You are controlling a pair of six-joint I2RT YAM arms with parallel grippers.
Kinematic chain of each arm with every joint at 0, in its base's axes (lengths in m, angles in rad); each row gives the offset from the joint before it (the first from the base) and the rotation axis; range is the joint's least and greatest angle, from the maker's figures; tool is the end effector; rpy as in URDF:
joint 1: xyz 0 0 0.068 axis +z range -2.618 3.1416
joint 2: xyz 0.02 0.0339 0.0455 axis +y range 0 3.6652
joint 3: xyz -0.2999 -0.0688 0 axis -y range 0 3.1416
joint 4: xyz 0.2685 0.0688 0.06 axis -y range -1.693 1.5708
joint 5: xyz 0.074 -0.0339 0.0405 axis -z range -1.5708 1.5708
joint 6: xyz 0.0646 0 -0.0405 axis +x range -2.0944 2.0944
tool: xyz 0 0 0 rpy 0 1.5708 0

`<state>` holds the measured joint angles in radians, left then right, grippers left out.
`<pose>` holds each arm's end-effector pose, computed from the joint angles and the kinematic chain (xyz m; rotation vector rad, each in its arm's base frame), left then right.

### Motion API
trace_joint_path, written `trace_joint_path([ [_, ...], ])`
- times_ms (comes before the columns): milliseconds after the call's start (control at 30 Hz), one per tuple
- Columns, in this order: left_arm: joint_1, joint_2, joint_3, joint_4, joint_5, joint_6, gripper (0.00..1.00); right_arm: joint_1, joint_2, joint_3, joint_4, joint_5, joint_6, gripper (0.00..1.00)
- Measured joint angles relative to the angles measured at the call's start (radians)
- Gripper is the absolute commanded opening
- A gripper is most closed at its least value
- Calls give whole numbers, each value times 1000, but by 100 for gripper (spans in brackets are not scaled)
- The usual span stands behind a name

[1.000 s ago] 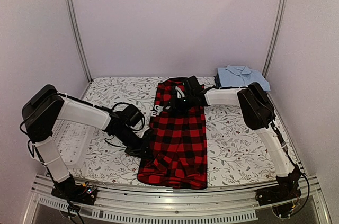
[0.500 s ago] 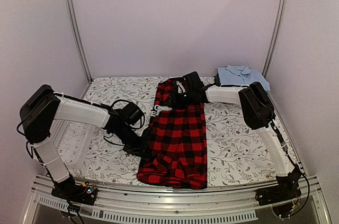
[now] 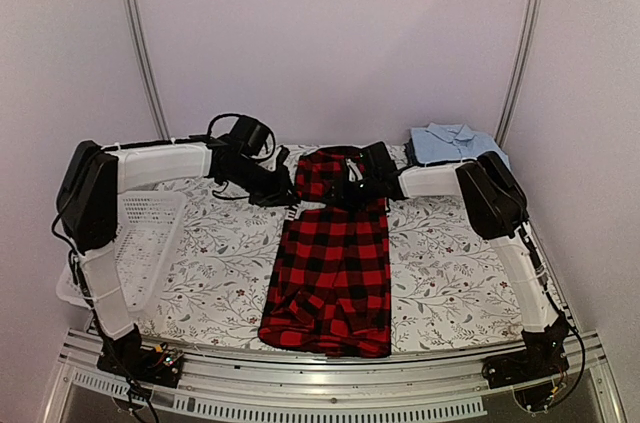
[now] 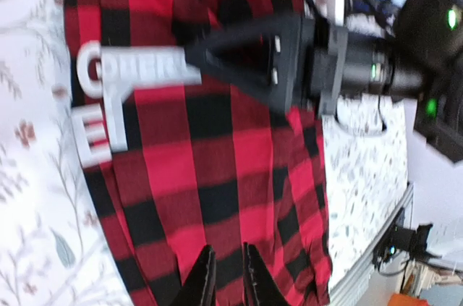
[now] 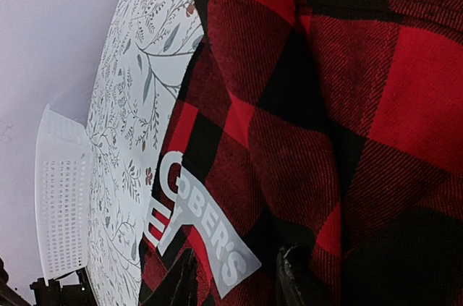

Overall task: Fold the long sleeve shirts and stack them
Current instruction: Smooth out the rectangle-folded shirt at the center of the board.

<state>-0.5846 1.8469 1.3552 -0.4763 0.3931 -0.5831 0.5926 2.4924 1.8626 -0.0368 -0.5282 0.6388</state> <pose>0.3554 -0.2649 0.2181 0.1695 2.7055 -0.9131 0.4905 0.3695 0.1049 -0.2614 2.4228 1.2110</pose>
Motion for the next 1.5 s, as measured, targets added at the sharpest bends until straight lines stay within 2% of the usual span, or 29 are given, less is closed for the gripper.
trace_joint_path([
  [167,54,215,266,53,-52,9,12,2,-68,-87,0,10,-13,37],
  [333,74,429,470,108,-97,24,12,-3,-103,-92,11,14,-32,37],
  [533,93,665,716,149,-101,29,12,-24,-100,-91,-8,10,-38,38],
  [700,135,855,915,172,-82,-29,13,-40,-100,-90,-31,10,-61,40],
  [1000,187,944,1021,235,-8,-129,16,-32,-157,-124,-84,11,-113,43],
  [1167,190,957,1038,242,4,-143,16,-8,-212,-129,-80,9,-122,43],
  [1500,192,957,1040,238,36,-125,21,0,-175,-154,-70,-10,-119,44],
])
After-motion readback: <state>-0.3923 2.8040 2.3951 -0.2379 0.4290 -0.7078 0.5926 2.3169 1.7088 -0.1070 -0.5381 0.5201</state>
